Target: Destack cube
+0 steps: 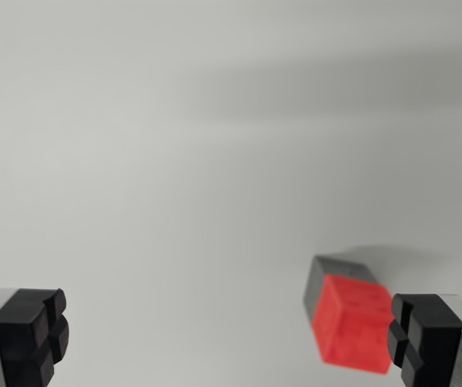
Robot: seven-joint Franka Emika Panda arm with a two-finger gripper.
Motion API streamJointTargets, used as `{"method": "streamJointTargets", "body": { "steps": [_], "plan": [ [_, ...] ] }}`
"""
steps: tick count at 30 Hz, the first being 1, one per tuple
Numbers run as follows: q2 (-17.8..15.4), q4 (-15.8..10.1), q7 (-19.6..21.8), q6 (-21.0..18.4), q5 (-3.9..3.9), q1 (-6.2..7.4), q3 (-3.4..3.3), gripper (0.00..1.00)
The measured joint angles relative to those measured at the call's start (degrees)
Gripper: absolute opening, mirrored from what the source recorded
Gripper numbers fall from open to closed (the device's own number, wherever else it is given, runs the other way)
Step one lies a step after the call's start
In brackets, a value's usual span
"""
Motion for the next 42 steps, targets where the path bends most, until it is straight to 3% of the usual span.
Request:
{"method": "streamJointTargets", "body": {
  "steps": [21,42],
  "plan": [
    [-3.6,-10.9,0.0,6.4,-0.07,-1.72,-2.2,1.0],
    [-5.6,-22.1,-0.5,14.5,-0.7,-4.66,-5.12,1.0]
  ]
}}
